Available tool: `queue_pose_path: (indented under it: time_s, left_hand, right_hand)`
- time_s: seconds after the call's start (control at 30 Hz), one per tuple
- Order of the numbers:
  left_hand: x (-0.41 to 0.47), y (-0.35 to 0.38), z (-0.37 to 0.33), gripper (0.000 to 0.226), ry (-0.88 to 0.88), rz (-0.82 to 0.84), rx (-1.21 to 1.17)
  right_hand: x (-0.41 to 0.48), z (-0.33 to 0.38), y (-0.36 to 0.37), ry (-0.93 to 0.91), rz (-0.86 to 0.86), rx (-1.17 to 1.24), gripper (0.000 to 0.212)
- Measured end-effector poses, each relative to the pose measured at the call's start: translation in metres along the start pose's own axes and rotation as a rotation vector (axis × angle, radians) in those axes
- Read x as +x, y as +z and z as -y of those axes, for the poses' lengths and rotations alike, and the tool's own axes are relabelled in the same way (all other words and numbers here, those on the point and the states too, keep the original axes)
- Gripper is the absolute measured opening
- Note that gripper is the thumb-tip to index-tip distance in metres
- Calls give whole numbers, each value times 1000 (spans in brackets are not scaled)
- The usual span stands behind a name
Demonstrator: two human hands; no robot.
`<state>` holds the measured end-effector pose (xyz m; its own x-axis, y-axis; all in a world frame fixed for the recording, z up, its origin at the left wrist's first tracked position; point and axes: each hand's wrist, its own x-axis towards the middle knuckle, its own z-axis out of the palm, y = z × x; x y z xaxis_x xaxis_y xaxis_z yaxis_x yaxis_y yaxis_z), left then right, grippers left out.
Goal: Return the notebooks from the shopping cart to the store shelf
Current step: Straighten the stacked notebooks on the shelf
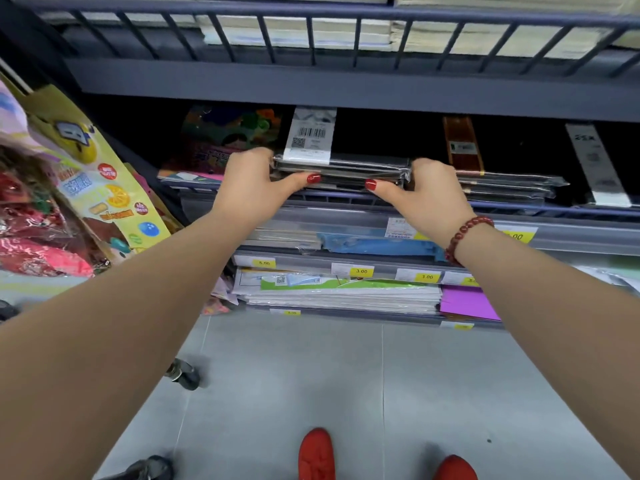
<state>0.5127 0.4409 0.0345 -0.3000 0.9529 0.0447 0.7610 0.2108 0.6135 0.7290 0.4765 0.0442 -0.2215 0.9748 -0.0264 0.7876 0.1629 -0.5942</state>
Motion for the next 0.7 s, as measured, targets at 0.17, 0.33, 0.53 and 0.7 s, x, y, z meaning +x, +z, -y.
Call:
queue_pose_path:
  time_s: [0.17, 0.33, 0.53, 0.7]
  left_hand:
    - [5, 5, -2, 64, -18, -71, 35]
    - [4, 3, 5, 55, 6, -17, -81]
    - [6, 5, 11, 32, 17, 24, -206]
    - [7, 7, 18, 36, 35, 56, -264]
  right_hand:
    - [3, 0, 1, 1, -67, -14, 58]
    - [2, -4, 3, -22, -81, 16, 57]
    - [3, -15, 9, -40, -76, 55, 46]
    - [4, -18, 8, -27, -74, 123, 48]
